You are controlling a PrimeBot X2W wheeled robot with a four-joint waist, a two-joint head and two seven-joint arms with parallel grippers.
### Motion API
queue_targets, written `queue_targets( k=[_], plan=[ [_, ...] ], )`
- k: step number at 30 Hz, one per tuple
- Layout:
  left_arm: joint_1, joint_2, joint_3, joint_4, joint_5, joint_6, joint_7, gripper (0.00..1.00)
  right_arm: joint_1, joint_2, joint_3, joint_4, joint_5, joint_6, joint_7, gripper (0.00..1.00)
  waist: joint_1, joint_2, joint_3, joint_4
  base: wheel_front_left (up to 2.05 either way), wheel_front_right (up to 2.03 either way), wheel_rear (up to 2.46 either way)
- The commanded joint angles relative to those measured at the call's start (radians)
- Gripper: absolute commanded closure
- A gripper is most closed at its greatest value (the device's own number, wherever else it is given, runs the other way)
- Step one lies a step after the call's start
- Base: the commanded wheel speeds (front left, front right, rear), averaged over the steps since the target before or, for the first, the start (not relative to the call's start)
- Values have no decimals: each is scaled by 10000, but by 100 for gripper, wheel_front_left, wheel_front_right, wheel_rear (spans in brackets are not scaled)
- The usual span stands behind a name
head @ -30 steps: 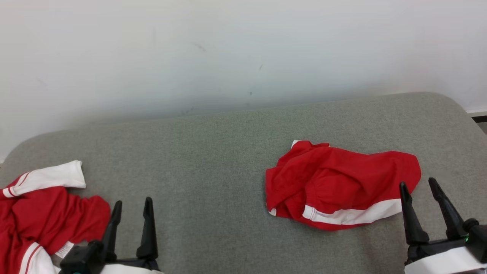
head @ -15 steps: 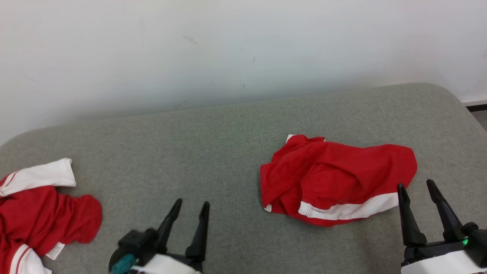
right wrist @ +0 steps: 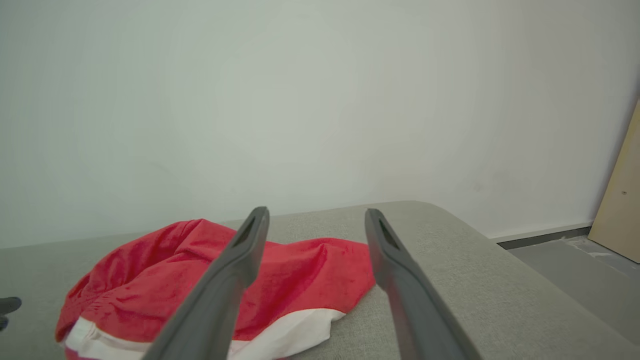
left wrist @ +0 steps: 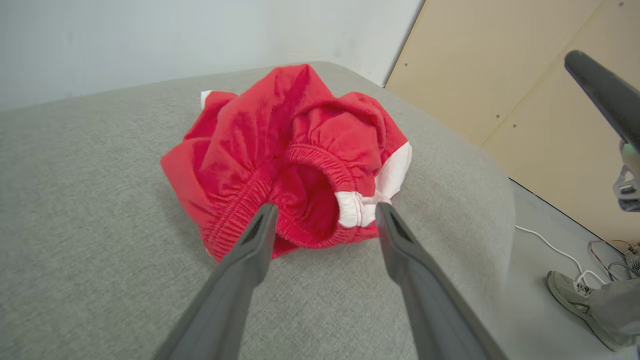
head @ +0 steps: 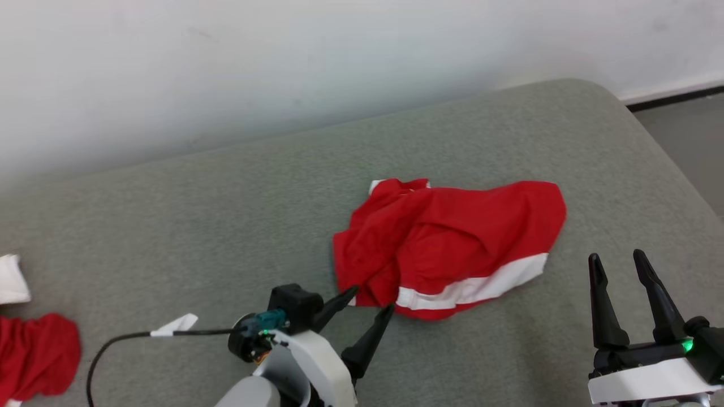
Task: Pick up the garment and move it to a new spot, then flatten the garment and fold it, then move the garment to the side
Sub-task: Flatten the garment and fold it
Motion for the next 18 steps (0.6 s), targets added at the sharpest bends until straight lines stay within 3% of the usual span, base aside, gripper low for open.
queue_targets(
  k=[1, 8, 14, 15, 16, 17, 18],
  plan=[
    [-311, 140, -212, 92, -233, 19, 68, 0, -171, 56, 6, 12, 55, -22, 2, 0, 1, -1, 292, -541, 0, 0, 0],
    [-873, 355, -752, 671, -829, 18, 300, 0, -300, 258, 75, 75, 146, -22, 1, 0, 1, -1, 547, -1345, 0, 0, 0],
    [-1073, 403, -922, 1060, -981, 17, 192, 0, -292, 347, 101, 129, 152, -22, 3, 0, 1, -1, 580, -1550, 0, 0, 0],
    [-1098, 385, -967, 1105, -1023, 17, 150, 25, -280, 359, 107, 144, 154, -22, 3, 0, 1, -1, 571, -1554, 0, 0, 0],
    [-1135, 370, -1017, 1139, -1073, 17, 136, 71, -266, 369, 121, 159, 159, -22, 1, 0, 1, -1, 562, -1545, 0, 0, 0],
    [-1201, 369, -1075, 1141, -1117, 17, 67, 100, -260, 379, 131, 182, 154, -22, 1, 0, 1, -1, 554, -1522, 0, 0, 0],
    [-1255, 373, -1132, 1150, -1161, 17, 21, 100, -263, 391, 135, 193, 160, -22, 1, 0, 1, -1, 547, -1482, 0, 0, 0]
  ],
)
